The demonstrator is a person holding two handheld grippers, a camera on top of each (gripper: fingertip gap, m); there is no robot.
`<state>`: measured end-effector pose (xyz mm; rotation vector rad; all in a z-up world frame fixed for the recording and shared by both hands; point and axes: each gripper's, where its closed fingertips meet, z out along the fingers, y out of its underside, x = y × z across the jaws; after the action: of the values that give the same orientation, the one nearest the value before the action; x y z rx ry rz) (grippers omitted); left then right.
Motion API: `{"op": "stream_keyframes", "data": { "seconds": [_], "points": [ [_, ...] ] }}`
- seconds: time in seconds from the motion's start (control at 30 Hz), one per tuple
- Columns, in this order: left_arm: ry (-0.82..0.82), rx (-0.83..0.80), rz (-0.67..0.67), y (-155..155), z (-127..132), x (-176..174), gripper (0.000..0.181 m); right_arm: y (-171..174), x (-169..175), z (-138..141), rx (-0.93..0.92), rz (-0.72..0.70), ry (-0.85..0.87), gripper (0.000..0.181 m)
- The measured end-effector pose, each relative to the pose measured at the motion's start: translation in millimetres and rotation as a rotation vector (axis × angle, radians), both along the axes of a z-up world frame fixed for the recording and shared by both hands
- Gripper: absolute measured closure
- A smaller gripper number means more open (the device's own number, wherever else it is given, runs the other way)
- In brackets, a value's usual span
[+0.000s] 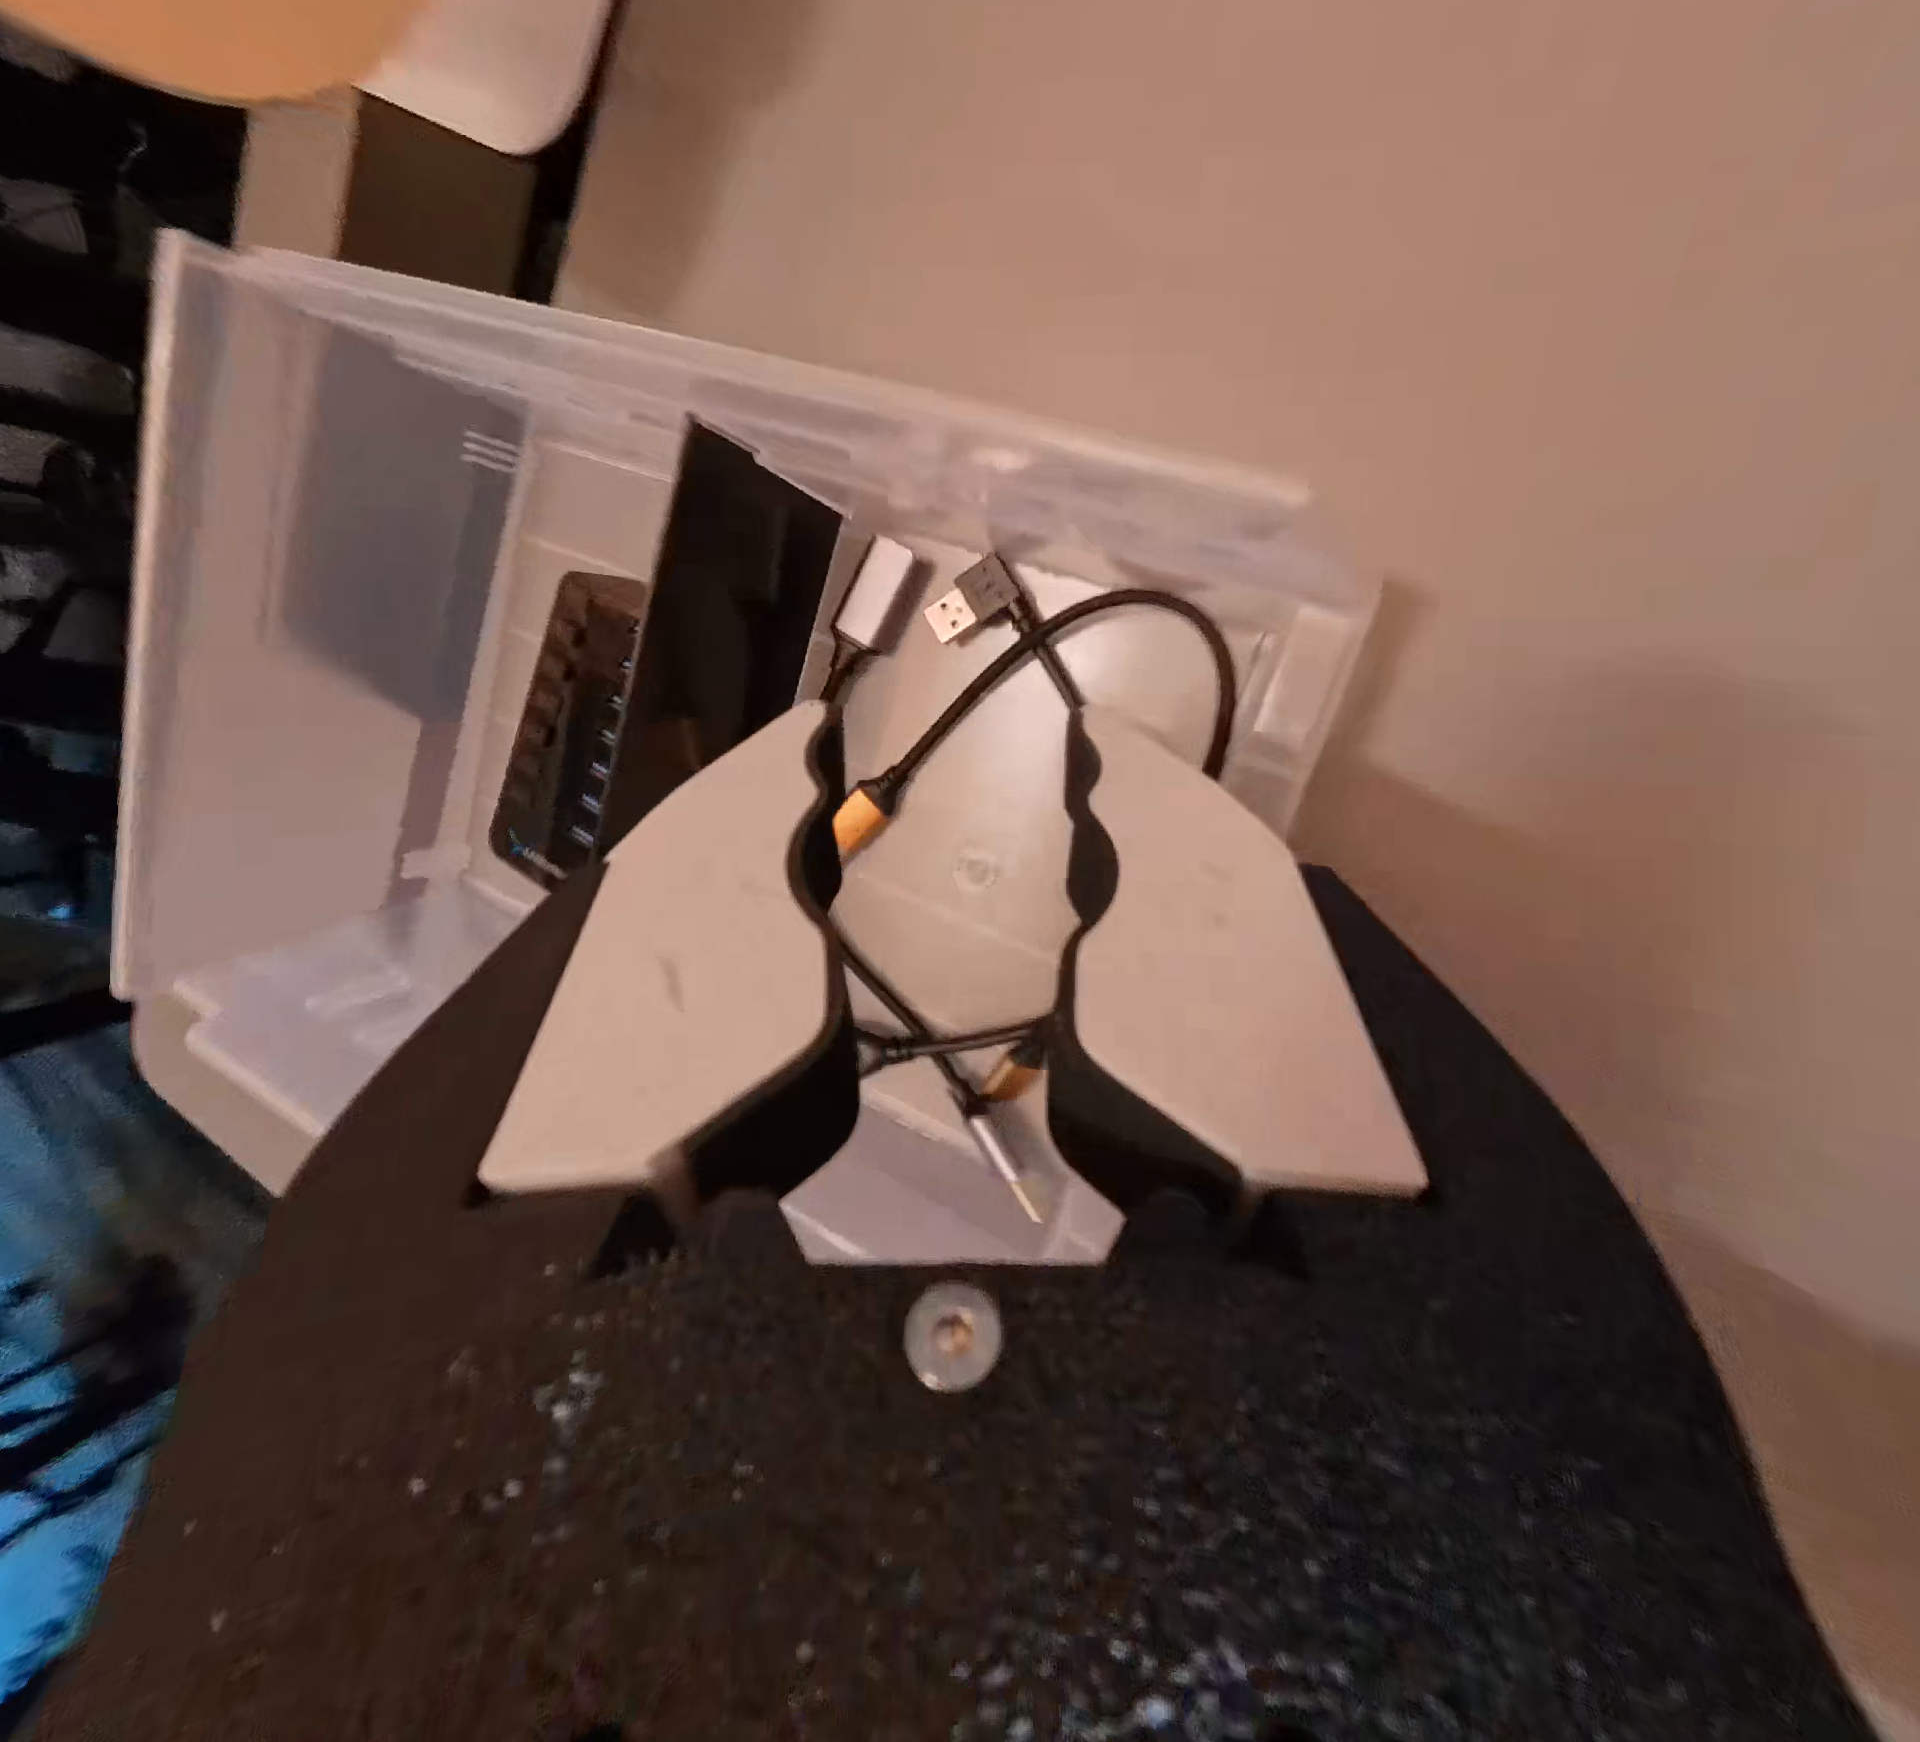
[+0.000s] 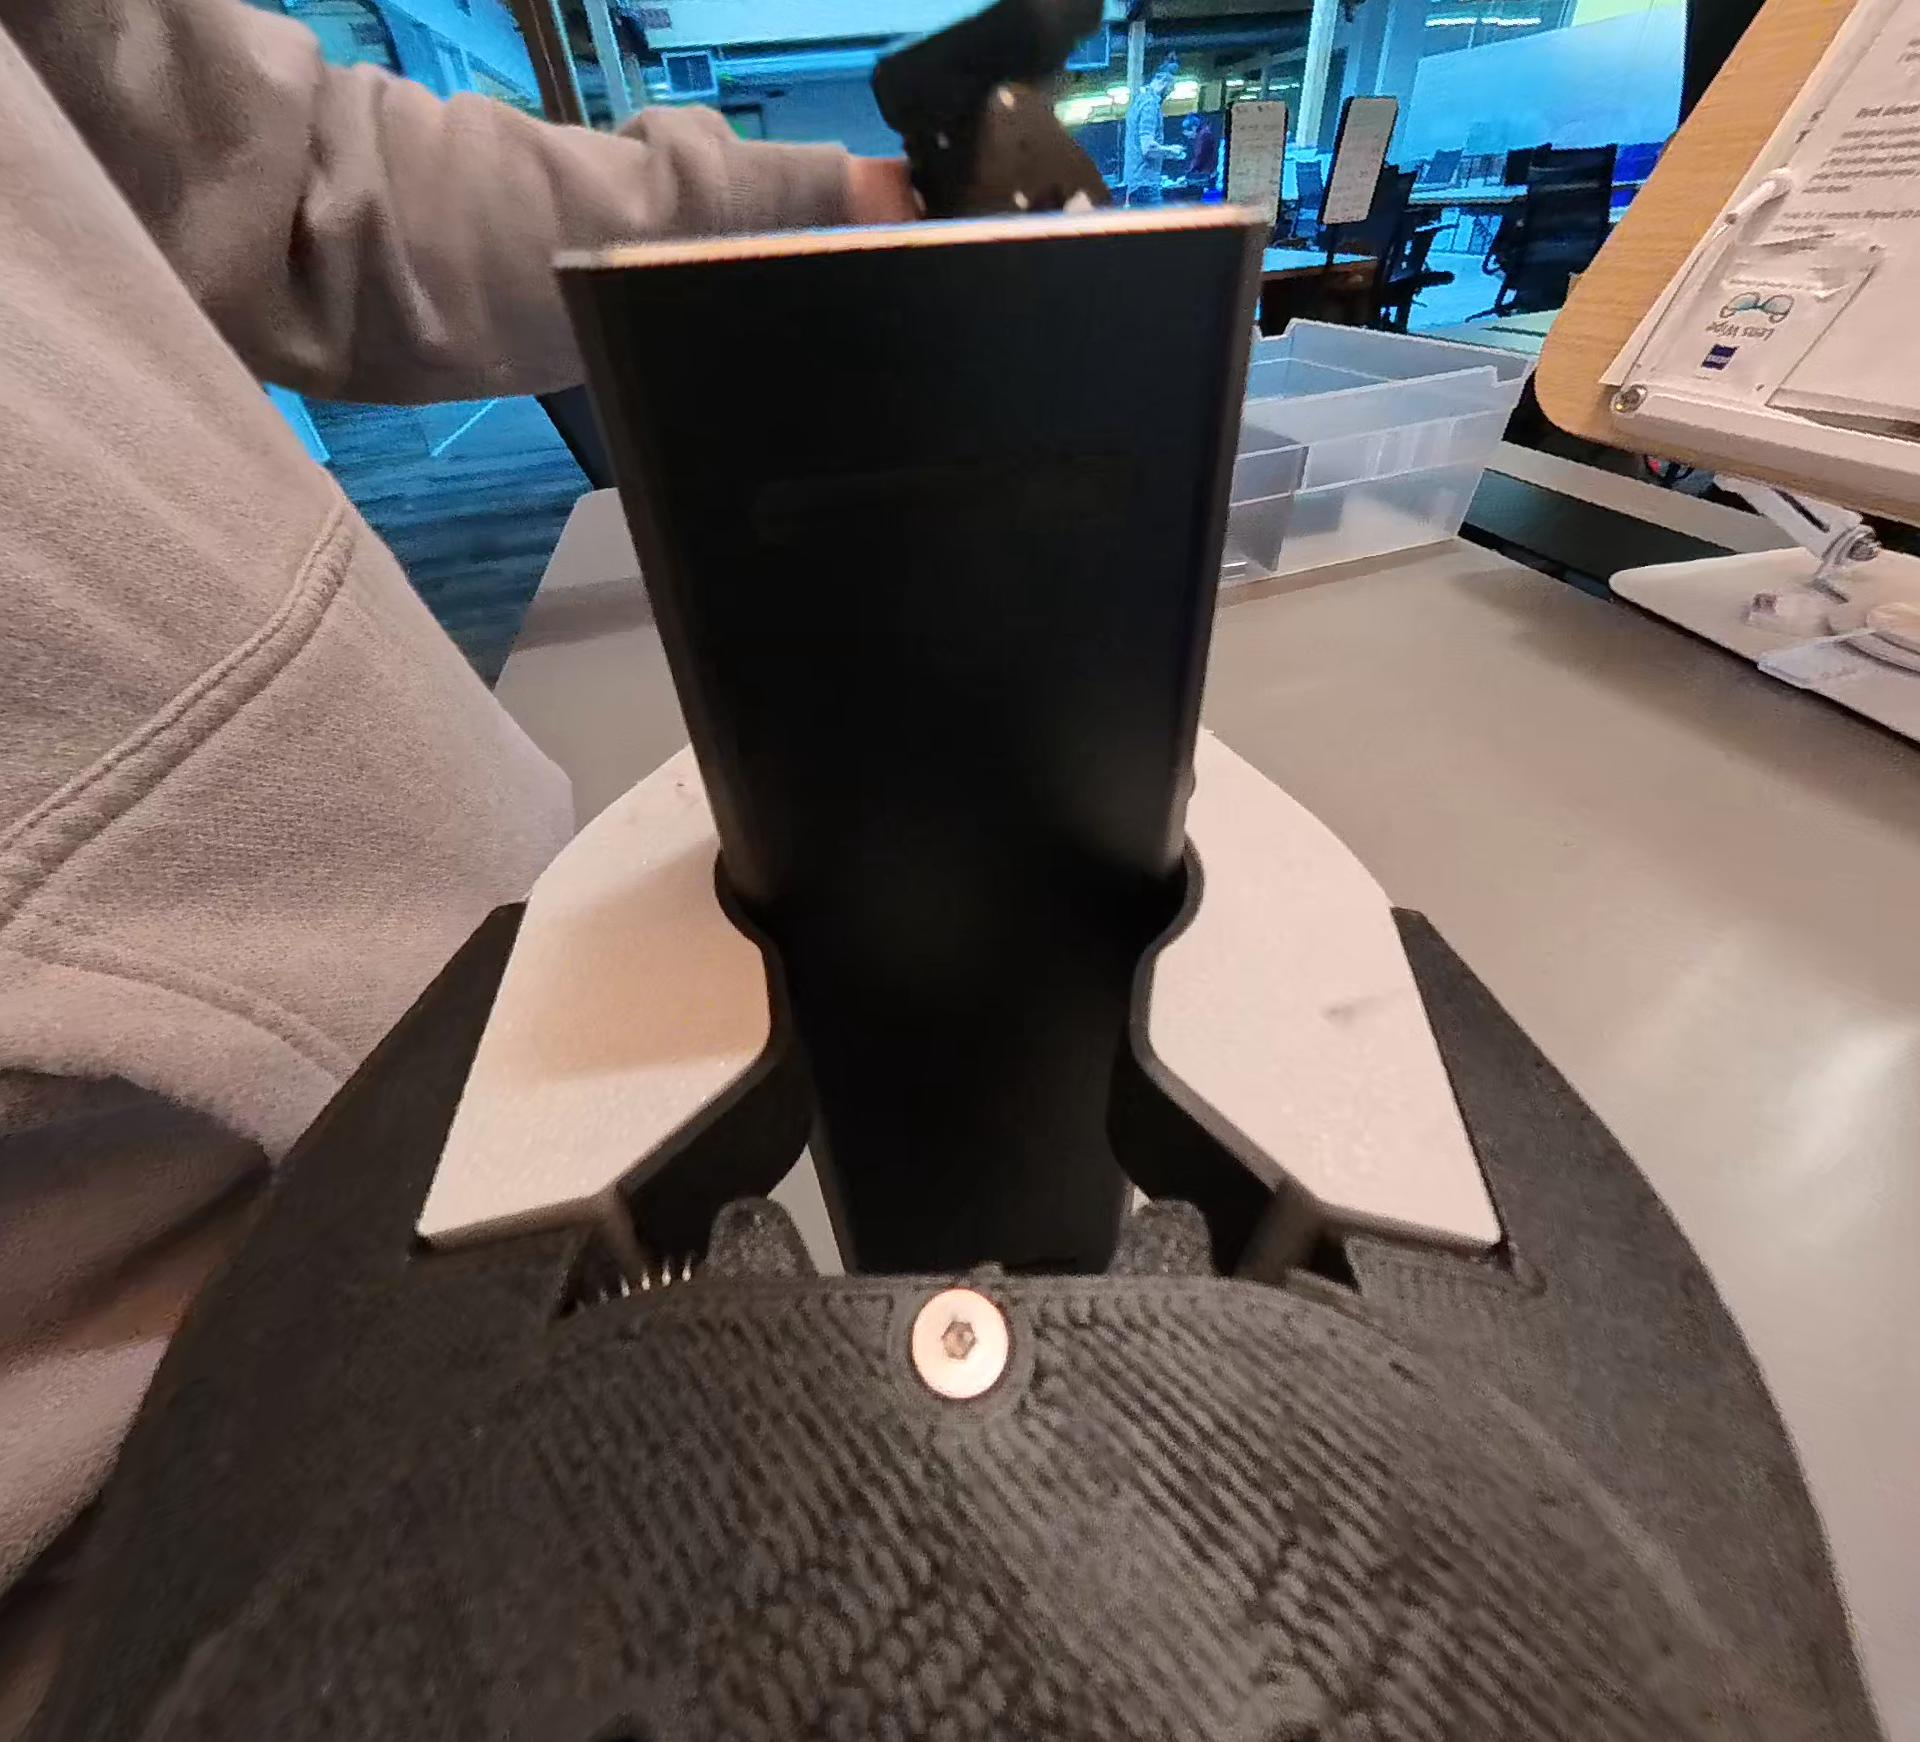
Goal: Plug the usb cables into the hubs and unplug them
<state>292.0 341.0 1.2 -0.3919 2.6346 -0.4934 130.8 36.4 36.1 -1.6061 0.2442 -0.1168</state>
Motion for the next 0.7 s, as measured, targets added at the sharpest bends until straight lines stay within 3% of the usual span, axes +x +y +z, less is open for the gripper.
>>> {"op": "stream_keyframes", "data": {
  "seconds": [0.03,0.13,0.37,0.4,0.47,0.6,0.7],
  "points": [
    [-0.007,0.053,-0.038,1,-11,6,0.141,1,-1,0,-0.001,0.011,0.004,0.108],
    [0.020,0.181,-0.145,5,-39,17,0.145,1,-1,0,-0.007,0.016,0.004,0.108],
    [0.172,0.321,-0.250,10,-84,23,0.155,-2,-7,0,0.011,0.006,0.014,0.108],
    [0.153,0.319,-0.248,9,-86,27,0.168,-2,-7,-1,0.013,0.007,0.016,0.107],
    [0.155,0.290,-0.229,7,-87,31,0.174,-4,-7,0,0.015,-0.002,0.015,0.108],
    [0.191,0.212,-0.146,9,-86,28,0.178,-6,-7,-1,0.011,-0.015,0.011,0.108],
    [0.137,0.141,-0.118,13,-65,27,0.178,-11,-5,-1,0.009,-0.036,0.007,0.108]
  ]
}}
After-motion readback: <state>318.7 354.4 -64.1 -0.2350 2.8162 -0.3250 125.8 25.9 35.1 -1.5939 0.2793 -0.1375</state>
